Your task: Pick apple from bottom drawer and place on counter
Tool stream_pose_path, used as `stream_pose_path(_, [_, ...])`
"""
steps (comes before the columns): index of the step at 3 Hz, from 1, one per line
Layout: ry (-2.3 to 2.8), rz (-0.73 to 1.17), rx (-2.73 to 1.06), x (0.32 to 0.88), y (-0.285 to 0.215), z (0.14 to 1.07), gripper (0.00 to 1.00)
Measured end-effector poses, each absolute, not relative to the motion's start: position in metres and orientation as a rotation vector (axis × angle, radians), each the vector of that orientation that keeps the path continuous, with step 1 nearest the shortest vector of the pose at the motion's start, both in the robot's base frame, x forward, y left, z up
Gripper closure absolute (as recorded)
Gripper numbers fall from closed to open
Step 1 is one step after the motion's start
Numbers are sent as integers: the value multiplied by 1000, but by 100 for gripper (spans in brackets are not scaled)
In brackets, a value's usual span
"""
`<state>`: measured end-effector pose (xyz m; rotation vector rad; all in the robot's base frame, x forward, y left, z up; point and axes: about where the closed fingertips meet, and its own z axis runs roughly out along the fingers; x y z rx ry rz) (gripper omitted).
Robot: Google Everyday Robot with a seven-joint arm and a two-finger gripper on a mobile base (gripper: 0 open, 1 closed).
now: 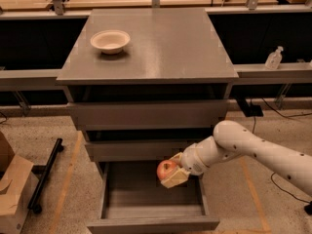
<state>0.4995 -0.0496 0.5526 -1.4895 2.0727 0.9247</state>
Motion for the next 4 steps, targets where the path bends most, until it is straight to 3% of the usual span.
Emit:
stream_pose_path(1, [2055, 779, -1578, 518, -44, 638, 100])
stream_pose_path(4, [2017, 731, -1551, 526, -48, 669, 100])
